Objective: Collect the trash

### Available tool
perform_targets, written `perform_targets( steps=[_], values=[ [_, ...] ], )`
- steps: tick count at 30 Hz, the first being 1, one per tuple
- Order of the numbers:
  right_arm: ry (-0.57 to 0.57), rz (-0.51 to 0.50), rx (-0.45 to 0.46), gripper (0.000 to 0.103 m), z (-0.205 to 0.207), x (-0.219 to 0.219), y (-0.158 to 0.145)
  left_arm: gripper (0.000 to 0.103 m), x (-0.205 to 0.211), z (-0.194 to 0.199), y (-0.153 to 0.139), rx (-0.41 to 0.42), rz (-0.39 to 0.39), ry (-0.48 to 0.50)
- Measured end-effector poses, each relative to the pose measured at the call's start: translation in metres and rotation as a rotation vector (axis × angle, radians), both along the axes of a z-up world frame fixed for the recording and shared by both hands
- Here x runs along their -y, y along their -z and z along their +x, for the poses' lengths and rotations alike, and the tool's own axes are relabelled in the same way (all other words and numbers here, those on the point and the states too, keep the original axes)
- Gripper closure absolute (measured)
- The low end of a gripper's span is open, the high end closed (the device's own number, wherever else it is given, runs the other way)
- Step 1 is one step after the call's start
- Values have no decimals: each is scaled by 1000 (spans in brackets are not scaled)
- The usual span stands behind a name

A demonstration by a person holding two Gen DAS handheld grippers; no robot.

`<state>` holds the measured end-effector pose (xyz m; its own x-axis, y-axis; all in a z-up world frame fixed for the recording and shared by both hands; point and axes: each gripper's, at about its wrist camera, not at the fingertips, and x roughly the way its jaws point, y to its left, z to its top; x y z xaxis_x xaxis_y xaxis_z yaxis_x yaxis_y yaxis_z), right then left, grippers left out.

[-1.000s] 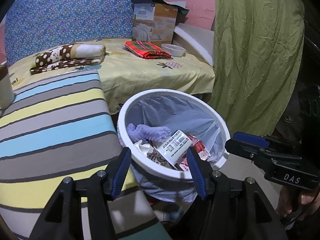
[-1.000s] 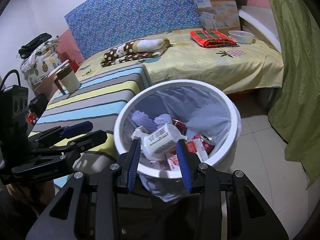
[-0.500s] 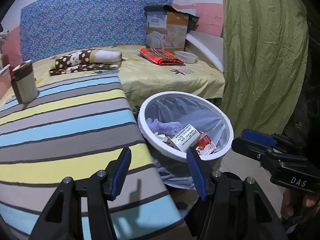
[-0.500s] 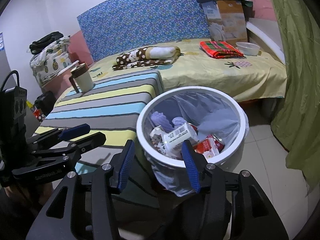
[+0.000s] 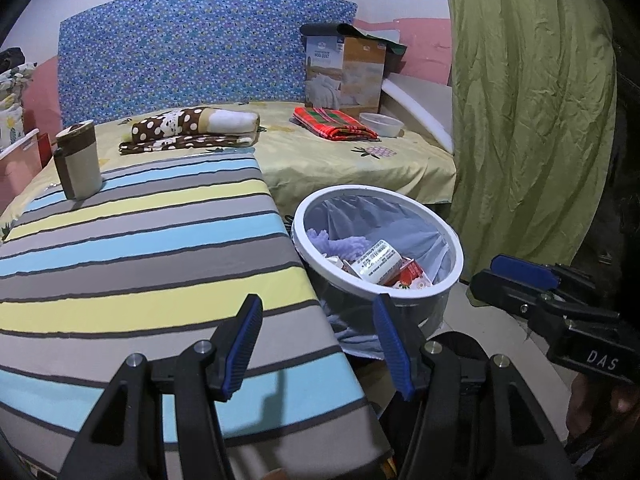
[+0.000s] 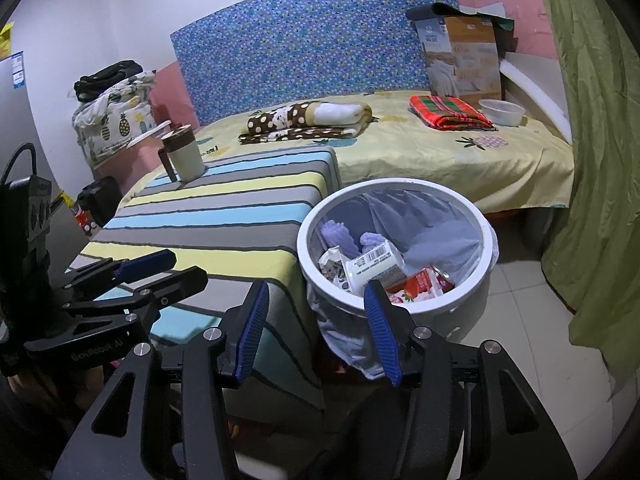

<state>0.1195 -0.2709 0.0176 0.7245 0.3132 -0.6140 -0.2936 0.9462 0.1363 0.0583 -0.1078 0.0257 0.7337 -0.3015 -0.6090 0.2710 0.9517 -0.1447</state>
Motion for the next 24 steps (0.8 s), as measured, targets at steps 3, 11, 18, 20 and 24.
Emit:
perform_targets(
  steps=[3,11,18,20,24],
  values=[
    [-4,-4,4,51,-4,-2,0,44,-2,-4,-1,1,-1,-4],
    [-7,-7,11,51,-10,-3,2,44,-5,-16,-3,10,0,-15],
    [-7,-16,20,51,-16,-6,2,44,-4,-22,-3,14,0,-19],
    [-8,-15,20,51,-16,-6,3,44,-4,-22,-3,12,-1,-22],
    [-7,-15,18,51,-17,-7,3,44,-6,-22,-2,10,-4,-26]
  ],
)
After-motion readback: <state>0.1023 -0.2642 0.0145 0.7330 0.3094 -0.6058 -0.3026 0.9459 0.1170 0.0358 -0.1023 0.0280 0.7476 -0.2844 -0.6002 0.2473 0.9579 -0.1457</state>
